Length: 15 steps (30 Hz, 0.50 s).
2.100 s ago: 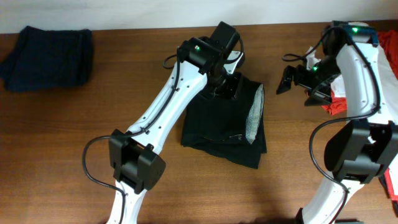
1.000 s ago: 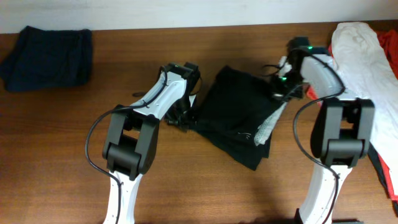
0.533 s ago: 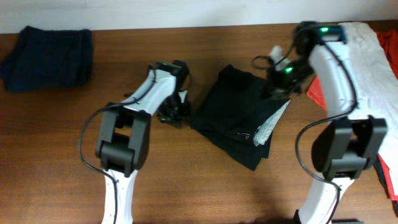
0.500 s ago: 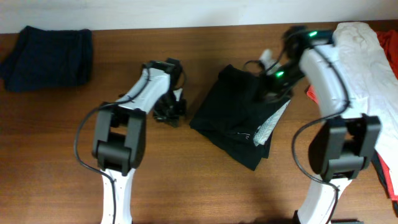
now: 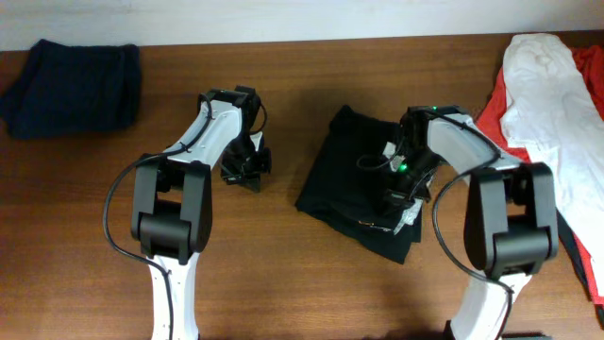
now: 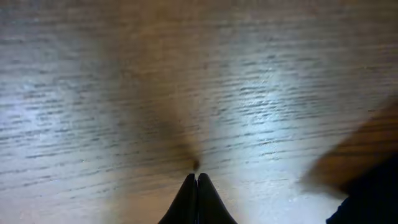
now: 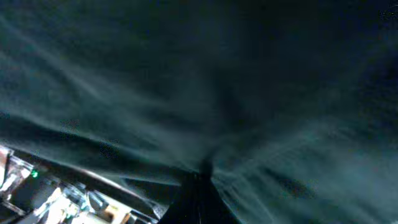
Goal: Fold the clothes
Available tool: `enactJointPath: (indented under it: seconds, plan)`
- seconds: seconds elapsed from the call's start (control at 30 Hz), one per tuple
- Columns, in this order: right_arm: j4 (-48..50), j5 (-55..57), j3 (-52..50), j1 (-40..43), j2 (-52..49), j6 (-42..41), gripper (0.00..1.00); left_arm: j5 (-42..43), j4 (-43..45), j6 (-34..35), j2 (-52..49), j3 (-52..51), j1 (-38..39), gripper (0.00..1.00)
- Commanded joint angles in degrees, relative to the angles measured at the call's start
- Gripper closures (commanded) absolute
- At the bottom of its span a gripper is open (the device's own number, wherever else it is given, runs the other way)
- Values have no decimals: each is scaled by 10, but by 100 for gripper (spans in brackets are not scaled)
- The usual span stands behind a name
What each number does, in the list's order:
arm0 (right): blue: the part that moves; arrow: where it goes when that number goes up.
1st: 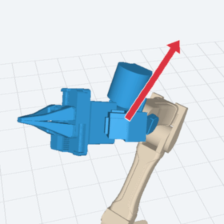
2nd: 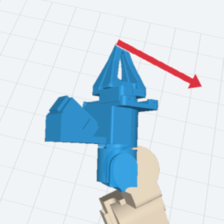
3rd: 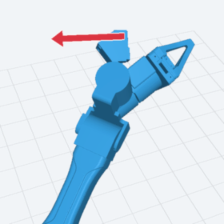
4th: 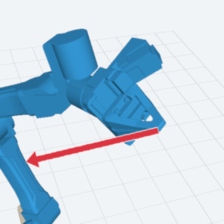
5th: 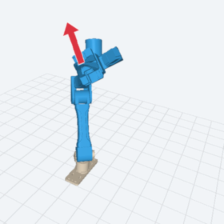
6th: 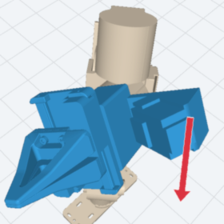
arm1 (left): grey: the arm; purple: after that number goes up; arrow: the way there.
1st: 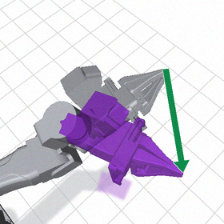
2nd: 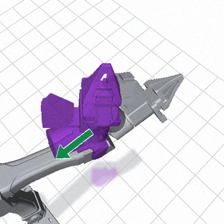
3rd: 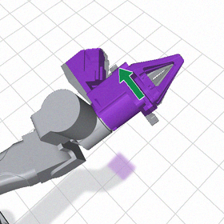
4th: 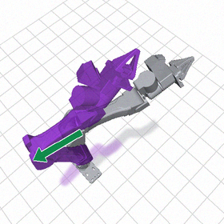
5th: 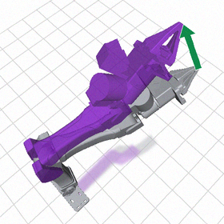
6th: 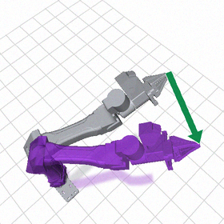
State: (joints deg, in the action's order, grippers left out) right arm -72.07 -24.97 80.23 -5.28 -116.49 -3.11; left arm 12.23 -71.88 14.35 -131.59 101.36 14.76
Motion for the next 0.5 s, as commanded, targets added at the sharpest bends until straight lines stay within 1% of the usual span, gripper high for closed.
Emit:
enactJointPath:
  seconds: [0.0,0.1,0.13,0.17,0.2,0.23,0.27,0.3,0.33,0.37,0.4,0.47]
  plan:
    - [-18,87,-4,3,113,-67,96,11,5,-12,-3,5,0,98]
    - [-34,95,-4,3,227,-80,96,10,5,-12,-1,20,0,100]
    - [-38,107,-4,3,273,-80,93,10,5,-19,0,28,1,99]
    - [-41,122,-4,3,299,-80,86,10,5,-29,1,35,2,100]
    - [-46,158,-4,4,337,-93,69,10,6,-38,2,46,1,100]
    - [-55,210,-4,5,378,-121,49,4,9,-40,3,57,1,99]
    - [-62,244,-4,5,404,-140,0,0,15,-40,3,67,1,95]
    - [-71,276,-4,5,429,-162,1,-2,25,-40,3,74,-1,89]
    - [-79,297,-4,5,447,-179,1,-2,34,-40,3,77,-2,69]
    - [-87,314,-4,5,465,-192,1,-2,47,-40,3,79,-3,7]
    - [-99,334,-4,5,490,-199,1,-7,70,-42,3,79,-5,1]
    - [-116,365,-4,5,530,-199,1,-1,89,-51,2,79,-14,1]
